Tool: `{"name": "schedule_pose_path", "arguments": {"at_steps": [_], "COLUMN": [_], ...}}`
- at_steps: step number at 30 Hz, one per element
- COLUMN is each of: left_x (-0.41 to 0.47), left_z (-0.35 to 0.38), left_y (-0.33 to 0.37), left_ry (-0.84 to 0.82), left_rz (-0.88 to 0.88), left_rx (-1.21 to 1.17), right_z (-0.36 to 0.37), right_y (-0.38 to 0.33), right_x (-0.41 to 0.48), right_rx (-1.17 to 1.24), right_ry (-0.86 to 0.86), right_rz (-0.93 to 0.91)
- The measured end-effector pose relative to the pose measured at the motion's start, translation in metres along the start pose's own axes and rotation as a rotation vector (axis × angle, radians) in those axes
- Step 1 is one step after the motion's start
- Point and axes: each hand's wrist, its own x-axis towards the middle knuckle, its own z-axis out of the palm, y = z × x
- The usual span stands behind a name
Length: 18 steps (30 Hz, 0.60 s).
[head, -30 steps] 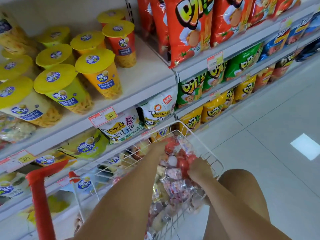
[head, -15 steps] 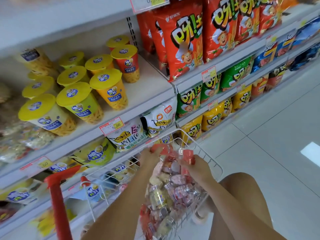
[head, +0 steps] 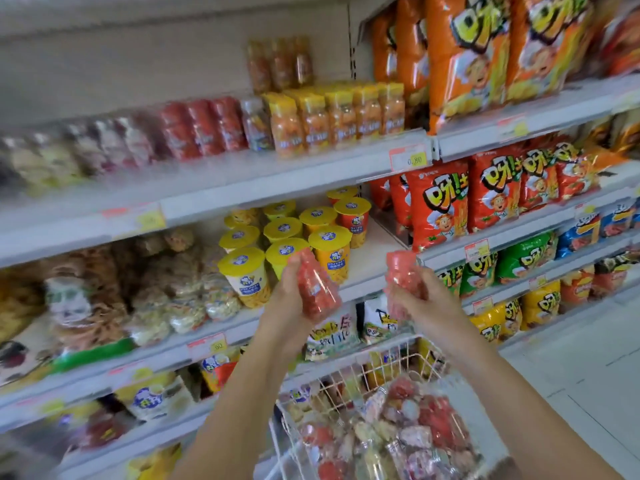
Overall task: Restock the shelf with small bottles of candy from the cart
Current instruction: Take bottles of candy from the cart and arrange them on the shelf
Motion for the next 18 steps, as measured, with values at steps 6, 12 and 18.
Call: {"name": "schedule_pose_path", "arguments": {"at_steps": [6, 12, 18], "left_x": [-0.038, -0.028, 0.015], "left_z": [-0.026, -0.047, -0.057], "left_y": [0.103, 0.193, 0.252], "left_ry": [0.068, 0.156, 0.111], "left_rz": [0.357, 0.620, 0.619], "left_rx": [0.256, 0.393, 0.426], "right_z": [0.036, 0.089, 0.147], "right_y": [-0.100, -0.179, -0.232], "right_x": [0.004, 0.042, 0.102], "right_rx": [0.019, -0.025, -0.244], "right_ry": [-0.149, -0.171, -0.154], "right_rz": [-0.151, -0.309, -0.362]}}
